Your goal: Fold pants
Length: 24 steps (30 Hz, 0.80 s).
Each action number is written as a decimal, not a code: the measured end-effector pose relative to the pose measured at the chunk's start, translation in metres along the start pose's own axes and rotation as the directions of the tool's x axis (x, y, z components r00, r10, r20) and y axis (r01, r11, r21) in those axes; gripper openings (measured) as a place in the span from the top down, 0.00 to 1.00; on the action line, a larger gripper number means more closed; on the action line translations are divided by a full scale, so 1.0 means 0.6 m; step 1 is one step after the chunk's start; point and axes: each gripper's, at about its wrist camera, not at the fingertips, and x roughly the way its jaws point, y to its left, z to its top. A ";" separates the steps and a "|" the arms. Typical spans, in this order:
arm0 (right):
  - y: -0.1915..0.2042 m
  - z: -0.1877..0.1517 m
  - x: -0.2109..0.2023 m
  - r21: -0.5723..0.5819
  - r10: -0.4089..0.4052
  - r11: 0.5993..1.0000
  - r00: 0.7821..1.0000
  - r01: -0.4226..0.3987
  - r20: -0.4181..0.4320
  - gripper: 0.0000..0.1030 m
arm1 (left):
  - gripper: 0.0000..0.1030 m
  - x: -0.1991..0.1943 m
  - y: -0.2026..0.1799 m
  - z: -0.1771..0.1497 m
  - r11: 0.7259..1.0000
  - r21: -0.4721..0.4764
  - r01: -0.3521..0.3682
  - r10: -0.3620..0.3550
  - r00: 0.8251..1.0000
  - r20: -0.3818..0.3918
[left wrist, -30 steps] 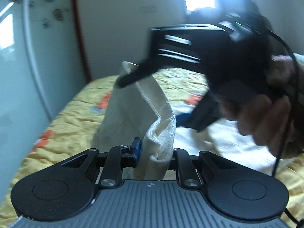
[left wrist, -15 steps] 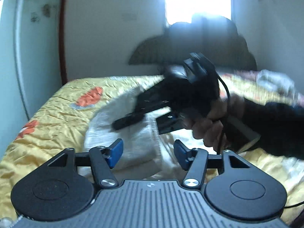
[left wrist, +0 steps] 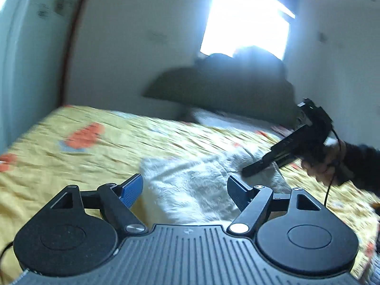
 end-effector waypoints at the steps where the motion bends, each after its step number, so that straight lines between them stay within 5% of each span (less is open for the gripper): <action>1: -0.022 -0.006 -0.014 0.018 -0.036 0.999 0.999 0.036 -0.004 0.87 | 0.22 0.032 -0.008 -0.002 0.999 0.015 0.041 -0.041 0.999 -0.032; 6: -0.104 -0.040 -0.005 0.124 -0.087 0.988 0.996 0.089 -0.025 0.86 | 0.23 0.167 -0.042 -0.027 0.981 -0.043 0.190 -0.195 0.961 -0.197; 11: -0.151 -0.053 0.002 0.203 -0.017 0.979 1.000 0.016 0.003 0.81 | 0.23 0.242 -0.062 -0.068 0.990 -0.036 0.135 -0.139 0.934 -0.329; 15: -0.173 -0.056 -0.036 0.224 -0.003 0.975 0.999 -0.005 0.036 0.71 | 0.22 0.234 -0.063 -0.063 0.991 -0.037 0.127 -0.132 0.937 -0.322; 18: -0.186 -0.068 -0.086 0.251 -0.019 0.968 0.990 -0.017 0.139 0.68 | 0.22 0.209 -0.058 -0.049 0.994 -0.032 0.108 -0.113 0.957 -0.268; 21: -0.198 -0.097 -0.130 0.286 0.044 0.950 0.959 -0.127 0.279 0.69 | 0.20 0.196 -0.048 -0.031 0.997 -0.019 0.071 -0.074 0.973 -0.221; 24: -0.188 -0.119 -0.129 0.284 0.085 0.944 0.953 -0.170 0.289 0.68 | 0.20 0.211 -0.035 -0.023 0.999 -0.025 0.043 -0.047 0.972 -0.232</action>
